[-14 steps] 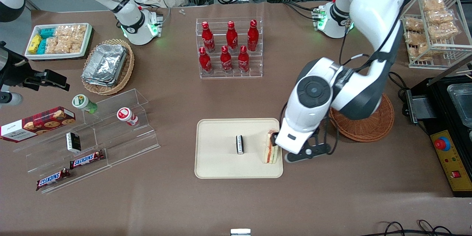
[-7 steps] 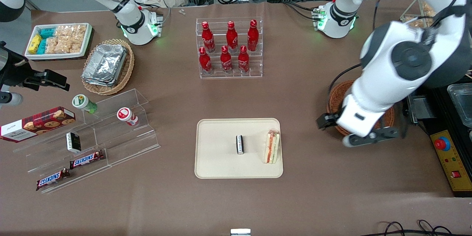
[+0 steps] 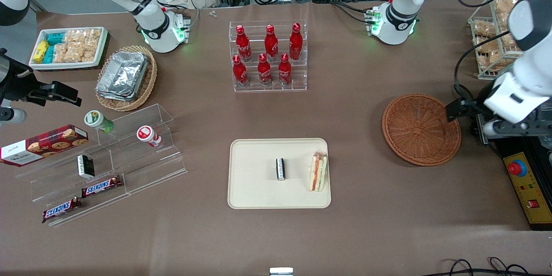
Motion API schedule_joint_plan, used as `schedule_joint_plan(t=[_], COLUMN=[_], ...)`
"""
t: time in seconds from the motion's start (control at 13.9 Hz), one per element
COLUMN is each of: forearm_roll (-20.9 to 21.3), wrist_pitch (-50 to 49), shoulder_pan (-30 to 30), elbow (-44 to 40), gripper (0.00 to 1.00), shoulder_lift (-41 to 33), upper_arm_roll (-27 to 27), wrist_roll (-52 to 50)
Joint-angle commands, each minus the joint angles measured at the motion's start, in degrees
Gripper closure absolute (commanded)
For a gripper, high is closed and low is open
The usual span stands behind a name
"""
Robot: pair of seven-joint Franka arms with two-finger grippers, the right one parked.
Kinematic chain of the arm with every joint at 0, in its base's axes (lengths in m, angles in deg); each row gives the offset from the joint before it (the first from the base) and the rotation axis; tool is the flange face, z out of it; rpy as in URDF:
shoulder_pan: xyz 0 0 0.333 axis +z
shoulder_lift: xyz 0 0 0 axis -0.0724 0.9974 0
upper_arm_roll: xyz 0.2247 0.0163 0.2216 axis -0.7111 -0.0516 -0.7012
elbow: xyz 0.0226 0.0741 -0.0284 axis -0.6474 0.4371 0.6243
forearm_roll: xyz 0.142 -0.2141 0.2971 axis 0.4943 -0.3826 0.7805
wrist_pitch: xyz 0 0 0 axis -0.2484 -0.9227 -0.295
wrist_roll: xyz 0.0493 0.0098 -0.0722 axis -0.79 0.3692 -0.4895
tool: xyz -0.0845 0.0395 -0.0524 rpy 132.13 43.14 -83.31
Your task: Place sandwich from basket to tray
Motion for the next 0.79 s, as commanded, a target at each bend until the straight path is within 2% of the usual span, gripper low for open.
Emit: schedule_joint_plan(t=[0.0,0.43,0.72], forearm_roll=[-1.53,-0.65,1.72], wrist_pitch=[1.26,-1.21,-2.7], shoulder_pan=[0.41,-0.12,-1.09], elbow=[6.12,2.61,-6.08], gripper=[0.0,0.0,0.0], shoulder_lift=[-5.78,-4.12,1.24], upper_arm_roll=[-2.76,-2.59,0.05], wrist_roll=[6.51,2.91,2.74])
